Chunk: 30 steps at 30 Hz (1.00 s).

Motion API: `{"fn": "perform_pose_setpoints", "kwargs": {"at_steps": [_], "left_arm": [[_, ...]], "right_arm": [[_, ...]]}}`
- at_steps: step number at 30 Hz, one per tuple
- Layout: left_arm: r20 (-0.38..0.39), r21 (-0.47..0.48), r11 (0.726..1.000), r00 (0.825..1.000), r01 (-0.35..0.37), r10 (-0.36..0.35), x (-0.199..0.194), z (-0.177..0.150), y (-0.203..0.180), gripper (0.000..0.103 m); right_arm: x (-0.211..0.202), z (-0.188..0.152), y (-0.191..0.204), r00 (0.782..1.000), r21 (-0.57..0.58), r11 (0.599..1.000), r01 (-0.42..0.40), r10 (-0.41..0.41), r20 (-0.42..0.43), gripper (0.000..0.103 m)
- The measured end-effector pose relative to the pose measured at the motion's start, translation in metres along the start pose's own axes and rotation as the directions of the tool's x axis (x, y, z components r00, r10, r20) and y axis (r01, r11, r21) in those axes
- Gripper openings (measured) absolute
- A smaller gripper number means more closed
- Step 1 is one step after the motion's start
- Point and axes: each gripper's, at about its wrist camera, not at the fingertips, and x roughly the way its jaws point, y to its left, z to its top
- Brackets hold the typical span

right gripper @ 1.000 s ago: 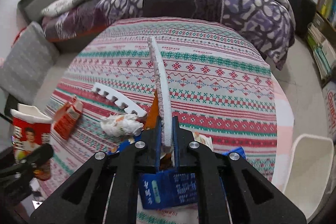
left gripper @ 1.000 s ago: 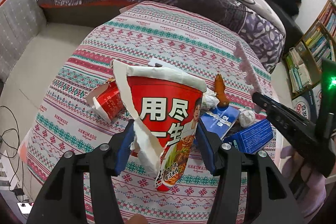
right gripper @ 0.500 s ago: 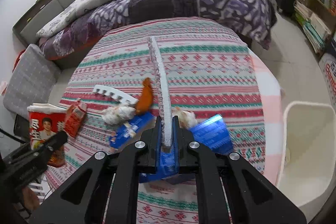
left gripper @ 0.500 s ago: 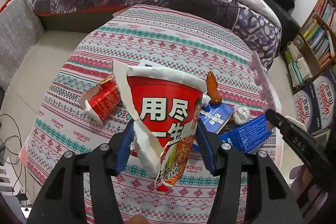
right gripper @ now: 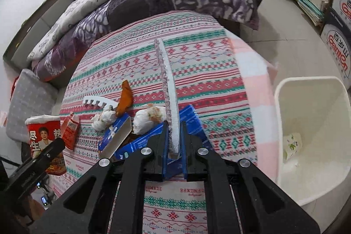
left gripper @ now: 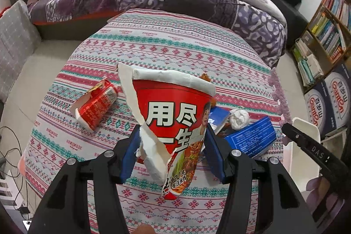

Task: Collect trash
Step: 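Drop the white strip into the bin with the right gripper while the left drops the noodle cup in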

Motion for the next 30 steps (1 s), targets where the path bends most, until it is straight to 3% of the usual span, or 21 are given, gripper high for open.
{"fn": "perform_pose_setpoints", "kwargs": {"at_steps": [11, 25, 29, 30], "left_arm": [[0.015, 0.037, 0.999, 1.000, 0.027, -0.028, -0.001, 0.001, -0.027, 0.056], [0.024, 0.114, 0.990, 0.996, 0.077, -0.080, 0.001, -0.001, -0.080, 0.056], [0.029, 0.150, 0.983, 0.993, 0.108, -0.113, 0.000, -0.004, -0.104, 0.056], [0.031, 0.157, 0.981, 0.992, 0.115, -0.121, -0.001, -0.004, -0.109, 0.056]], "right_arm": [[-0.028, 0.006, -0.069, 0.995, 0.201, 0.976, 0.077, -0.089, 0.053, 0.009], [-0.049, -0.003, -0.170, 0.973, 0.442, 0.871, 0.215, -0.231, -0.018, 0.010], [-0.057, -0.006, -0.185, 0.964, 0.457, 0.856, 0.243, -0.264, -0.018, 0.015], [-0.061, -0.006, -0.189, 0.963, 0.462, 0.853, 0.244, -0.269, -0.012, 0.020]]}}
